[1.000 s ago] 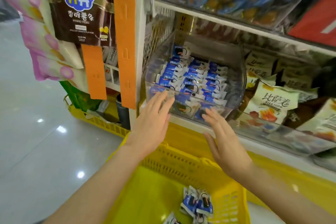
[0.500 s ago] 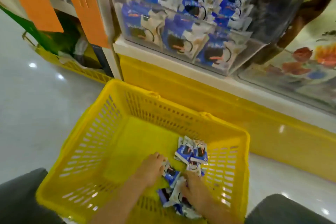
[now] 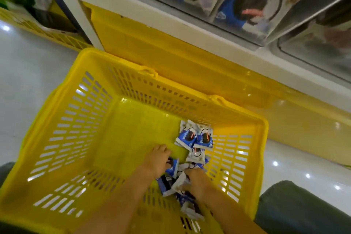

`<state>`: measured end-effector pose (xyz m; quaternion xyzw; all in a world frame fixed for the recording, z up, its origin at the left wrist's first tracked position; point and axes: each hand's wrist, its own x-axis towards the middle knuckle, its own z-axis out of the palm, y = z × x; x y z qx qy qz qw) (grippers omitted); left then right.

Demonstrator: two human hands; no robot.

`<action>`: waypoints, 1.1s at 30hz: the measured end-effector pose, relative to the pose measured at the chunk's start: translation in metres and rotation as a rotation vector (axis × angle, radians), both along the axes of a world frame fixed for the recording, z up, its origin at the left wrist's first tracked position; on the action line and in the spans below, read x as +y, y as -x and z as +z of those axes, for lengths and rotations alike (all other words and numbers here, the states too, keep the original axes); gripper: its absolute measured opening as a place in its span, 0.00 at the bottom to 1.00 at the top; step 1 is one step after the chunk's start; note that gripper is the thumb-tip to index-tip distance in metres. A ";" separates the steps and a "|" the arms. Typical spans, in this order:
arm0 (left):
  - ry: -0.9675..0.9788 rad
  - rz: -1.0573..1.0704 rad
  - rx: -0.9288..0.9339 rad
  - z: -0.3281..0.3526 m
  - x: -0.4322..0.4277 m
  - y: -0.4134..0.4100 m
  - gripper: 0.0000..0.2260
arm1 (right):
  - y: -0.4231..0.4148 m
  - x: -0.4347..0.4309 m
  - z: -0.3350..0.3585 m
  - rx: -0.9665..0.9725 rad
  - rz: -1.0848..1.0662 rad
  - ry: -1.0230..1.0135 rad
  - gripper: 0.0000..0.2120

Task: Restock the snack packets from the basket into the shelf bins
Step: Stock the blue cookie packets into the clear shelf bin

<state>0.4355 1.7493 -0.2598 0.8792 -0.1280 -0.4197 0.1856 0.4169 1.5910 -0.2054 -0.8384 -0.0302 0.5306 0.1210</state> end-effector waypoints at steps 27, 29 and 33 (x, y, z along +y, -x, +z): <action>0.906 1.099 0.412 0.148 0.020 -0.013 0.11 | -0.032 0.008 0.124 -0.402 -0.997 -0.635 0.07; 1.014 1.144 0.444 0.167 0.024 -0.017 0.11 | -0.029 0.010 0.138 -0.437 -0.896 -0.622 0.16; 0.983 0.996 0.272 0.205 0.034 -0.027 0.16 | -0.024 0.009 0.165 -0.455 -0.833 -0.649 0.19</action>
